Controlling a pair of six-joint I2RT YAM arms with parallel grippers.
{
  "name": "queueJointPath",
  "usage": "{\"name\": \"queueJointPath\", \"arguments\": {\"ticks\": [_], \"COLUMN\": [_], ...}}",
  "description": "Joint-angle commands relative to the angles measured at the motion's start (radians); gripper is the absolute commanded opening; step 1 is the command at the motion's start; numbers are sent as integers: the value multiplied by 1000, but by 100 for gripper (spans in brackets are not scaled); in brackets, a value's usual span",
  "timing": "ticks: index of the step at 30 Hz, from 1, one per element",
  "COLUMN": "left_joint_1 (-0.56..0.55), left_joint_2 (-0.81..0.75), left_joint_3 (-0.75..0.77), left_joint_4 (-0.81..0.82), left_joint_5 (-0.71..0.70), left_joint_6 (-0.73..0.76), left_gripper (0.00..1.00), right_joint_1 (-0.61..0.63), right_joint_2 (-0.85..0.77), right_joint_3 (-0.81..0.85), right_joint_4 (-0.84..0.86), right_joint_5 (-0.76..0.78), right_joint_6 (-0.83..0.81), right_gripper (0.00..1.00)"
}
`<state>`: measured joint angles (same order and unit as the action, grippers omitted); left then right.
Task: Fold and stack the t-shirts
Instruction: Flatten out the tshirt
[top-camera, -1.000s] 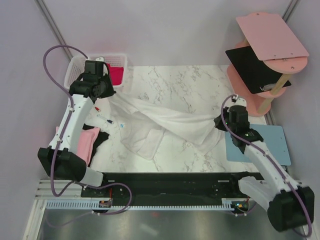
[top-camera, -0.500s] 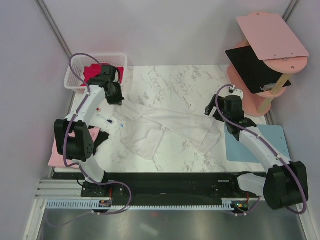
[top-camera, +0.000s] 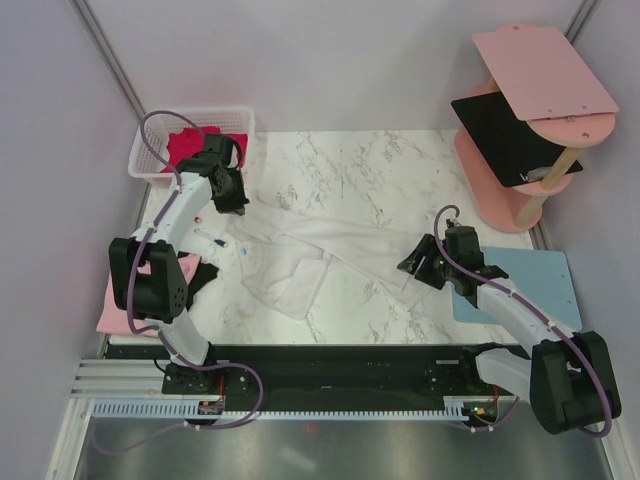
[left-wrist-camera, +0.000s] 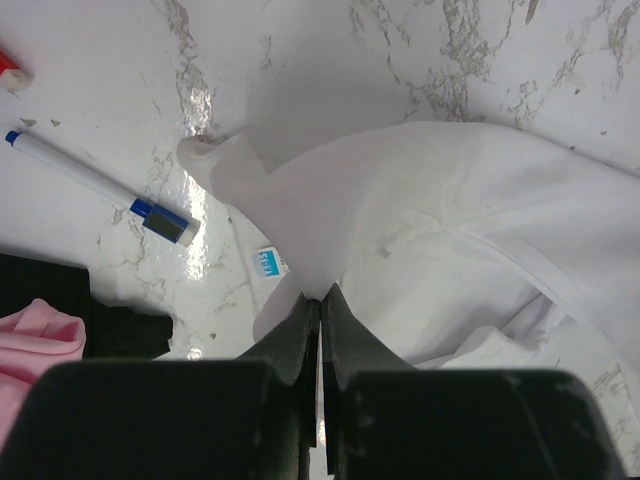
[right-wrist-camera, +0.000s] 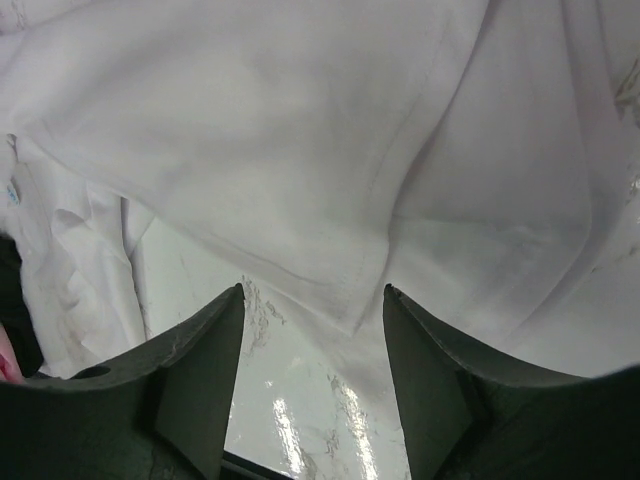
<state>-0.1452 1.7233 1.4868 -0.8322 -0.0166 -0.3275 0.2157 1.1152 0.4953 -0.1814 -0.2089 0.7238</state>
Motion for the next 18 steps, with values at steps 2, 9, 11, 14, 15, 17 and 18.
{"name": "queueJointPath", "arguments": {"ticks": [2,9,11,14,15,17,18], "left_joint_1": [4,4,4,4,4,4,4], "left_joint_2": [-39,-28,-27,-28,-27,-27,-27], "left_joint_3": [-20,-20,-20,-22,-23,-25,-25], "left_joint_4": [31,35,36,36,38,36,36], "left_joint_5": [9,12,12,10,10,7,6], "left_joint_6": [-16,-16,-16,-16,-15,-13,-15], "left_gripper": [2,2,2,2,2,2,2], "right_joint_1": [-2,-2,-2,-2,-3,-1,1], "right_joint_2": [1,38,47,72,80,97,103], "right_joint_3": [-49,-106,-109,-110,-110,-104,-103], "right_joint_4": [14,60,83,120,129,143,149], "right_joint_5": [-78,-99,-99,-106,-110,-115,-116], "right_joint_6": [52,68,72,78,80,80,83], "right_gripper": [65,51,51,49,47,46,46]}}
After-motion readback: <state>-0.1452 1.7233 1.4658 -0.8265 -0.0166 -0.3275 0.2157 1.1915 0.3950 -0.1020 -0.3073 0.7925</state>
